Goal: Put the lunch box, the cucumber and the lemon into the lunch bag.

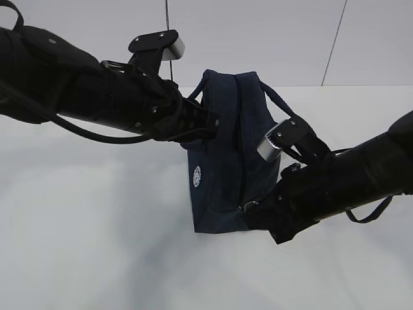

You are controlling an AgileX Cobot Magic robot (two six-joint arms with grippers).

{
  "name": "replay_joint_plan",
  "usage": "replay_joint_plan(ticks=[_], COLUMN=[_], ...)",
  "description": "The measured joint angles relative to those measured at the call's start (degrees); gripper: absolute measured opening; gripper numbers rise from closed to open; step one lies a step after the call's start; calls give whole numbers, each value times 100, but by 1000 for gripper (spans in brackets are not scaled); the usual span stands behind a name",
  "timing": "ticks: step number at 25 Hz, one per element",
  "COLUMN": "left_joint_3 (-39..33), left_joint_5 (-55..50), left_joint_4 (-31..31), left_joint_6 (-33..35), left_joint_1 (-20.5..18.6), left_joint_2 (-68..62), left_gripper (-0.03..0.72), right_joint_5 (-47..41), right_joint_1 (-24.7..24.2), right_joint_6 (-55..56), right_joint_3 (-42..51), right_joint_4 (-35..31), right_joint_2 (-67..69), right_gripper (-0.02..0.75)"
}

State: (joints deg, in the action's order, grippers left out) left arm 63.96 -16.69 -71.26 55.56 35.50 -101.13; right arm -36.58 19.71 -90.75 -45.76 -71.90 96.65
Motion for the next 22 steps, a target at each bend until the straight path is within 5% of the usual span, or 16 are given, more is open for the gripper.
replay_joint_plan(ticks=[22], left_joint_3=[0], left_joint_5=[128], left_joint_4=[0], left_joint_6=[0], left_joint_1=[0], left_joint_2=[0], left_gripper=[15], right_joint_5=[-192], right_joint_1=[0], right_joint_6=[581], right_joint_3=[-368], right_joint_4=[431], right_joint_2=[-506], right_gripper=[0])
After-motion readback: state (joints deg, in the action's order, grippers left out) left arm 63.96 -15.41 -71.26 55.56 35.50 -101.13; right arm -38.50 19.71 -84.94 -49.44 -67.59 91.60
